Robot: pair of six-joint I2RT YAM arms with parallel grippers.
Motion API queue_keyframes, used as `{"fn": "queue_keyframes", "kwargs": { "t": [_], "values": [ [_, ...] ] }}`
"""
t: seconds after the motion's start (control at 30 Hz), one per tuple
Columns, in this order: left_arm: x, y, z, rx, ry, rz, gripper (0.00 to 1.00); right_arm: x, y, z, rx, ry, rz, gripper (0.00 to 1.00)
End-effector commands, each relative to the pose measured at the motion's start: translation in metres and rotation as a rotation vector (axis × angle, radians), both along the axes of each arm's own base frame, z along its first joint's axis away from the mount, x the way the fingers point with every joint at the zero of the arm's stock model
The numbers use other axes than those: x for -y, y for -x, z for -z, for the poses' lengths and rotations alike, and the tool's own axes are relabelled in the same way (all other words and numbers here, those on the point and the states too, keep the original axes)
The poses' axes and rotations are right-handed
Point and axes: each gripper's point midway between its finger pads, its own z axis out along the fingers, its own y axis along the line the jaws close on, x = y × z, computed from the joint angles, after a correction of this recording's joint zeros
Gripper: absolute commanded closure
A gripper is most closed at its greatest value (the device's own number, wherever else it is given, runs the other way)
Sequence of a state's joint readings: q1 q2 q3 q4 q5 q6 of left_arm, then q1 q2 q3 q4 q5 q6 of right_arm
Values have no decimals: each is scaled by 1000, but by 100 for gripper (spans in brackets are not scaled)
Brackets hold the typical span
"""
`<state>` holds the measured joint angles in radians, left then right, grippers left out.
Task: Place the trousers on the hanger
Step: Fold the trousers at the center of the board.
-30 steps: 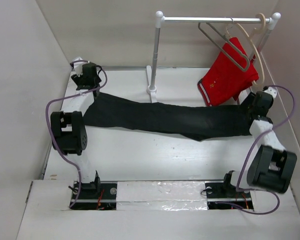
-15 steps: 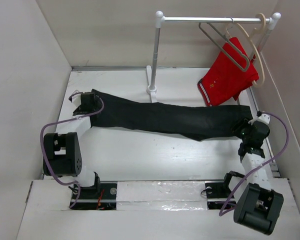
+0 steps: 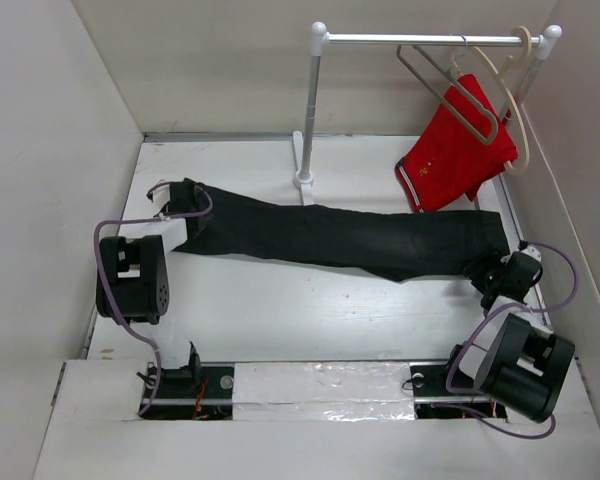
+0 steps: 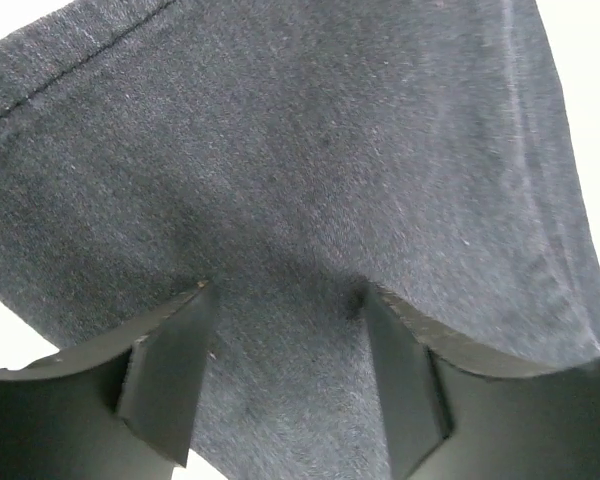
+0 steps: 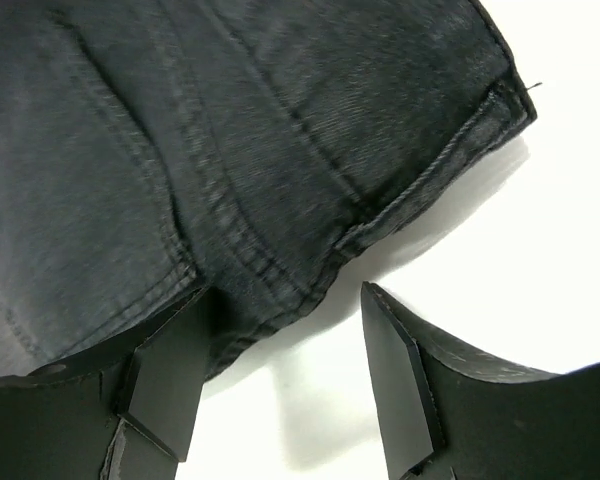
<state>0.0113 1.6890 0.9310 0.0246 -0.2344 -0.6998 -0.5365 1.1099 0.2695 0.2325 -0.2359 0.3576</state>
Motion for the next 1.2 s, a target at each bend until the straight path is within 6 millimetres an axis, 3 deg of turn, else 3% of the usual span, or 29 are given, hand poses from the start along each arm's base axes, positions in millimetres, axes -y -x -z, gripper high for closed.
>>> {"fn": "queue_keyframes", "kwargs": {
  "t": [0.0, 0.07, 0.1, 0.13, 0.17, 0.23, 0.27, 0.5, 0.67, 0.7, 0.73, 0.77, 0.83, 0.87, 0.9, 0.93, 1.0, 1.07, 1.13, 1.17],
  "values": [
    [-3, -13, -7, 19, 3, -1, 44, 20, -24, -20, 73, 13, 46, 34],
    [-2, -16, -4, 11, 3, 7, 52, 22, -29, -20, 74, -12, 58, 35],
    [-2, -17, -4, 8, 2, 11, 67, 24, -34, -23, 83, -13, 61, 37],
    [-6, -20, -4, 2, -2, 12, 75, 25, -35, -22, 74, -25, 69, 41],
    [-6, -21, -2, -8, -5, 13, 80, 27, -34, -21, 66, -20, 76, 62],
    [-18, -16, 4, -50, -6, -7, 95, 29, -33, -22, 59, -6, 81, 77],
    [-22, -12, 8, -71, -2, -12, 100, 31, -30, -22, 58, -6, 86, 92],
    [-77, 30, 26, -179, -37, -138, 100, 34, 14, -20, 47, 36, 107, 97],
    [-78, 49, 25, -202, -49, -165, 100, 37, 50, -23, 15, 100, 89, 97],
    [-77, 52, 24, -196, -45, -164, 100, 27, 58, -16, -4, 73, 65, 95],
    [-76, 55, 21, -188, -45, -168, 100, 27, 60, -24, 24, 102, 58, 91],
    [-77, 58, 18, -190, -48, -177, 100, 24, 60, -27, 49, 102, 47, 65],
    [-76, 55, 4, -163, -62, -178, 78, 23, 60, -37, 76, 114, 57, 35],
    [-78, 55, -3, -151, -70, -185, 44, 29, 63, -38, 56, 129, 90, 15],
    [-74, 51, -12, -124, -72, -176, 33, 32, 63, -42, 51, 136, 97, 10],
    [-67, 45, -33, -55, -71, -155, 27, 39, 62, -53, 55, 158, 108, 9],
    [-54, 31, -61, 62, -37, -110, 23, 48, 64, -50, 27, 148, 136, 6],
    [-32, 18, -103, 218, -9, -42, 27, 53, 67, -35, 1, 98, 162, 6],
    [-5, 14, -133, 317, 11, 39, 37, 59, 63, -32, 39, 75, 162, 6],
    [25, 9, -147, 373, 20, 118, 44, 53, 58, -27, 63, 51, 128, 7]
  ]
}}
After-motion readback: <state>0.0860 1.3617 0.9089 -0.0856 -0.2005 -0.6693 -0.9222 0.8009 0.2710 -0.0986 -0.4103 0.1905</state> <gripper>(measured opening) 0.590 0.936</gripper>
